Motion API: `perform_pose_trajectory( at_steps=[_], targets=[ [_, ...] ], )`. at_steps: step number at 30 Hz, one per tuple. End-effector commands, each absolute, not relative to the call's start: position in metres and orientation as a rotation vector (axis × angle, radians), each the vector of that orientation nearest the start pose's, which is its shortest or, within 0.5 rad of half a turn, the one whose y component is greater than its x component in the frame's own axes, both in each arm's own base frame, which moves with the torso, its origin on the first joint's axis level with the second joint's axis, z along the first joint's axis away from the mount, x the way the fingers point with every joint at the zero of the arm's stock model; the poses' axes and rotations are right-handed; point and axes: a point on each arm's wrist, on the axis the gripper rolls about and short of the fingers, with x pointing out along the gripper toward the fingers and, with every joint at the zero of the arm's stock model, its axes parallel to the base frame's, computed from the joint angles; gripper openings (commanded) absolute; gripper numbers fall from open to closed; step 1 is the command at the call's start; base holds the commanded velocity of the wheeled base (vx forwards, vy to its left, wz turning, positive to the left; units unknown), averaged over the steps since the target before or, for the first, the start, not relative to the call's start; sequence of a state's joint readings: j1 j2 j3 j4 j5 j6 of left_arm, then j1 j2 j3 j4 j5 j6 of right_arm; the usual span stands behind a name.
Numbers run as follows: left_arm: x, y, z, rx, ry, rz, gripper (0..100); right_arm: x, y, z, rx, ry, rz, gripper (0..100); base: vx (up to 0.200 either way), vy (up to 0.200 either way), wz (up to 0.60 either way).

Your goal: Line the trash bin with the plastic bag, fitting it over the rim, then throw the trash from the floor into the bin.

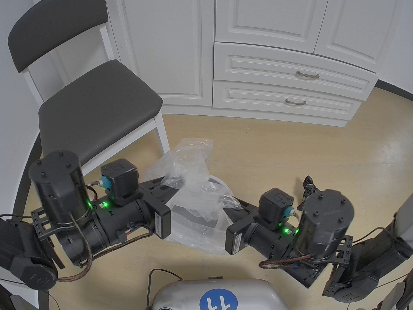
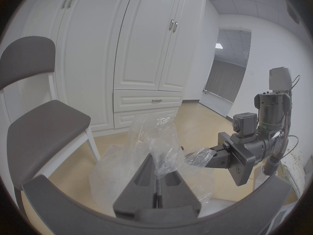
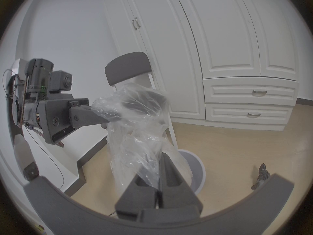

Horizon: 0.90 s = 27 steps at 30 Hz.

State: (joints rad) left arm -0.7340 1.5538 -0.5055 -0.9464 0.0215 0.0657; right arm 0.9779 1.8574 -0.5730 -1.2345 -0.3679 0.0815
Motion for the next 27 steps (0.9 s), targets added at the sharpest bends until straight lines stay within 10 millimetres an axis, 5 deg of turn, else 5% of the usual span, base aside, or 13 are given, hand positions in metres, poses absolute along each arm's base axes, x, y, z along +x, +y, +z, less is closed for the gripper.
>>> perform_pose_trajectory(
  at_steps=[1,17,27],
  targets=[
    [0.202,-0.177,0.154,0.129,0.151,-0.706,0,0.192,0.259,0.107,0.001,0.123,0.585,0,0.000,0.000,0.00],
    [0.222,-0.198,0.115,0.176,0.266,-0.708,0,0.243,0.253,0.067,0.041,0.223,0.537,0,0.000,0.000,0.00],
    [0.229,-0.229,0.075,0.199,0.278,-0.718,0,0.270,0.236,0.048,0.024,0.272,0.484,0,0.000,0.000,0.00]
  ],
)
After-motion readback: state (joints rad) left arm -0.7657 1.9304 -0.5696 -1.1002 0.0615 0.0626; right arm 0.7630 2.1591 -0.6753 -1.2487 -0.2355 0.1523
